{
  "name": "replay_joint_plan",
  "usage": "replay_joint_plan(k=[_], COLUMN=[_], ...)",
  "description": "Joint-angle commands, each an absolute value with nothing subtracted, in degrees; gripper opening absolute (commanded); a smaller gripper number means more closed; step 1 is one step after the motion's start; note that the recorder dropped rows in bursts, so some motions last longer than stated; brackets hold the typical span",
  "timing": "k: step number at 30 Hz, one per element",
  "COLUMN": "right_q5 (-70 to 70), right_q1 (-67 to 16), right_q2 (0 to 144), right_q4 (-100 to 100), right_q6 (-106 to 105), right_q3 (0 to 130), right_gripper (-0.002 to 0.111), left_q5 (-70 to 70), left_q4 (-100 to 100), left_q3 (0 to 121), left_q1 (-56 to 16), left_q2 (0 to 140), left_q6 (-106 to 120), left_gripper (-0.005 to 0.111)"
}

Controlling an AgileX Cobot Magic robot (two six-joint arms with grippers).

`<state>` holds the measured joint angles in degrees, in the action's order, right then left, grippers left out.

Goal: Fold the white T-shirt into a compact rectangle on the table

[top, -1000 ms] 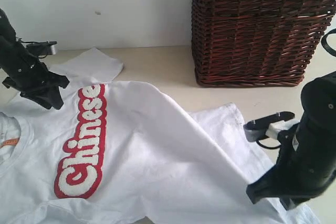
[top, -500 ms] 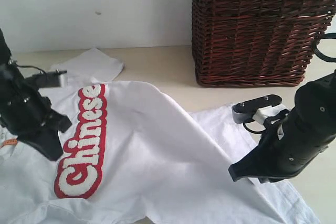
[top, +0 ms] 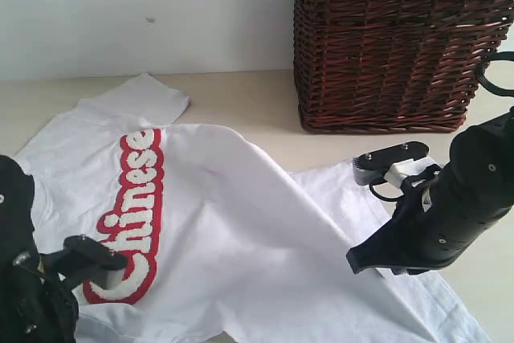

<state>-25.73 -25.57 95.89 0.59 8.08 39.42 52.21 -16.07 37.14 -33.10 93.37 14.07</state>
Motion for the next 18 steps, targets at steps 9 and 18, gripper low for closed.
replay_joint_plan(k=[9,18], right_q5=[-25.2,-25.3], right_q1=[-25.3,-25.3], right_q2=[96.0,96.0], right_q4=[0.7,0.7], right_q6=[7.6,7.6], right_q3=[39.8,39.8], right_gripper=[0.000,0.000], left_q5=[51.1,50.5], left_q4=[-17.4,-33.9], left_q3=[36.2,36.2], left_q1=[-42.7,-48.1], left_q2=[102.9,103.3], left_q6=[13.4,27.5], left_gripper=[0.000,0.000])
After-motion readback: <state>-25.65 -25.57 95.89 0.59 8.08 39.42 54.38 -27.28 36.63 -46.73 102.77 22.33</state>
